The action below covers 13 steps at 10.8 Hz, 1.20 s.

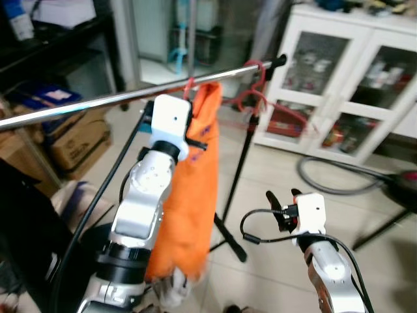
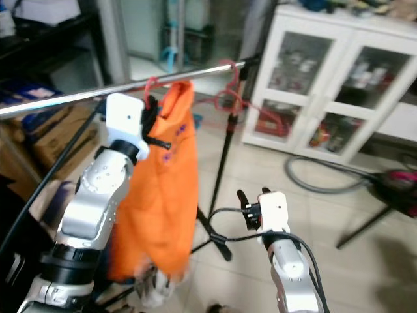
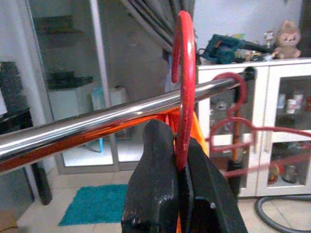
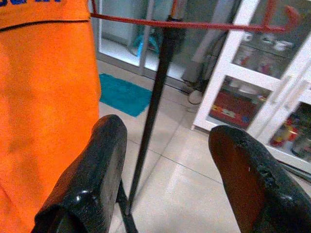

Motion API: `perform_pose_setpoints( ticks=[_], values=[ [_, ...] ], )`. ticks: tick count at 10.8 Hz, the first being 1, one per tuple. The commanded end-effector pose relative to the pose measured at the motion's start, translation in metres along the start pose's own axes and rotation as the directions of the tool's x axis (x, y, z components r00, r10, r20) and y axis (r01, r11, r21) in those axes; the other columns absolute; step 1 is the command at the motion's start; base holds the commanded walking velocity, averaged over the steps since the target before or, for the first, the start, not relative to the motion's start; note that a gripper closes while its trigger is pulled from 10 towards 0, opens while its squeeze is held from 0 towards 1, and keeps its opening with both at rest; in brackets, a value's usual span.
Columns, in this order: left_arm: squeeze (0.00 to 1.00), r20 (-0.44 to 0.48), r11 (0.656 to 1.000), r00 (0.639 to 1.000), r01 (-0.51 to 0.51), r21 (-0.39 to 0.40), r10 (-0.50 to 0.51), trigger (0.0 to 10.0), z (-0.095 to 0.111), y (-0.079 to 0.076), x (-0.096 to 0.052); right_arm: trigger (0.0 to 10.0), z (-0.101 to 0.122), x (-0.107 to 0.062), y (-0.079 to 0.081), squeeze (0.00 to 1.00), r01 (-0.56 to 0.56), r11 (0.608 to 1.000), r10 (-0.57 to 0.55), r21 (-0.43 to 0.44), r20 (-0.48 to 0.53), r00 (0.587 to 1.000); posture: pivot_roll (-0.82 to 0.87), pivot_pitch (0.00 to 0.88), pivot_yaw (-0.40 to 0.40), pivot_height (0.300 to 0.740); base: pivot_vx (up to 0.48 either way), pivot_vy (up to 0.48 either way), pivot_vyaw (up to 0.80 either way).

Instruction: Hang hanger

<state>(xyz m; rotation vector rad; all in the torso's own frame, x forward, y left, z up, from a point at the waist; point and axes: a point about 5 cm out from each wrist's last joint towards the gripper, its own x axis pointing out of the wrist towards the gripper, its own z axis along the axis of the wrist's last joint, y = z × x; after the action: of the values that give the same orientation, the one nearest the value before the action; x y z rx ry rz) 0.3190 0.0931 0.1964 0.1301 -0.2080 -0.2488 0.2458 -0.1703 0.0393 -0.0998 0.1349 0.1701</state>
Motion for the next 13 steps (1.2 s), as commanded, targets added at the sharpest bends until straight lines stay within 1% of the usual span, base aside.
perform_pose_setpoints(
  ticks=[1, 2, 3, 5, 6, 8, 9, 10, 11, 12, 13],
  values=[
    [0.00, 0.065, 1.000, 0.998, -0.016, 0.013, 0.016, 10.0, 0.011, -0.003, 0.001, 10.0, 0.001, 0.000, -0.004, 0.00, 0.006, 1.000, -0.006, 0.004, -0.006, 1.000, 0.03, 0.000, -0.058, 0.740, 0.000, 0.000, 0.00],
    [0.00, 0.060, 0.998, 0.996, -0.064, -0.008, 0.065, 10.0, 0.009, -0.002, 0.001, 10.0, 0.000, 0.001, -0.004, 0.00, 0.001, 1.000, -0.001, 0.004, -0.013, 1.000, 0.03, 0.000, -0.063, 0.740, 0.000, 0.000, 0.00],
    [0.00, 0.063, 0.996, 0.994, -0.092, -0.014, 0.092, 10.0, 0.008, -0.001, 0.001, 10.0, -0.001, 0.001, -0.004, 0.00, -0.005, 1.000, 0.005, 0.003, -0.016, 1.000, 0.03, 0.000, -0.065, 0.740, 0.000, 0.000, 0.00],
    [0.00, 0.074, 0.993, 0.990, -0.117, -0.004, 0.117, 10.0, 0.011, 0.003, 0.003, 10.0, -0.002, 0.001, -0.004, 0.00, -0.017, 1.000, 0.017, 0.000, -0.025, 1.000, 0.03, 0.000, -0.070, 0.740, 0.000, 0.000, 0.00],
    [0.00, 0.073, 0.989, 0.987, -0.146, 0.006, 0.145, 10.0, 0.011, 0.007, 0.004, 10.0, -0.003, 0.001, -0.004, 0.00, -0.024, 1.000, 0.024, 0.000, -0.029, 0.999, 0.03, 0.000, -0.074, 0.740, 0.000, 0.000, 0.00],
    [0.00, 0.035, 0.980, 0.979, -0.199, -0.003, 0.199, 10.0, 0.003, 0.013, 0.005, 10.0, 0.000, 0.004, -0.004, 0.00, -0.024, 1.000, 0.024, -0.009, -0.019, 1.000, 0.03, 0.000, -0.073, 0.740, 0.000, 0.000, 0.00],
    [0.00, 0.033, 0.976, 0.976, -0.216, 0.013, 0.216, 10.0, 0.002, 0.019, 0.005, 10.0, 0.000, 0.006, -0.004, 0.00, -0.021, 1.000, 0.021, 0.003, -0.016, 1.000, 0.03, 0.000, -0.073, 0.740, 0.000, 0.000, 0.52],
    [0.00, 0.055, 0.974, 0.975, -0.220, 0.049, 0.217, 10.0, 0.008, 0.023, 0.009, 10.0, 0.001, 0.007, -0.002, 0.00, -0.027, 1.000, 0.027, 0.001, -0.016, 1.000, 0.03, 0.000, -0.069, 0.740, 0.000, 0.000, 0.77],
    [0.00, 0.099, 0.973, 0.972, -0.220, 0.071, 0.212, 10.0, 0.019, 0.024, 0.011, 10.0, 0.000, 0.009, -0.002, 0.00, -0.022, 1.000, 0.022, 0.006, -0.021, 1.000, 0.03, 0.000, -0.068, 0.740, 0.000, 0.000, 0.76],
    [0.00, 0.128, 0.972, 0.969, -0.221, 0.081, 0.209, 10.0, 0.027, 0.023, 0.012, 10.0, -0.001, 0.010, -0.003, 0.00, -0.018, 1.000, 0.018, 0.011, -0.028, 0.999, 0.03, 0.000, -0.071, 0.740, 0.000, 0.000, 0.00],
    [0.00, 0.197, 0.974, 0.965, -0.199, 0.110, 0.174, 10.0, 0.040, 0.012, 0.010, 10.0, -0.003, 0.011, -0.004, 0.00, -0.017, 1.000, 0.018, 0.018, -0.037, 0.999, 0.04, 0.000, -0.075, 0.740, 0.000, 0.000, 0.00]
  ],
)
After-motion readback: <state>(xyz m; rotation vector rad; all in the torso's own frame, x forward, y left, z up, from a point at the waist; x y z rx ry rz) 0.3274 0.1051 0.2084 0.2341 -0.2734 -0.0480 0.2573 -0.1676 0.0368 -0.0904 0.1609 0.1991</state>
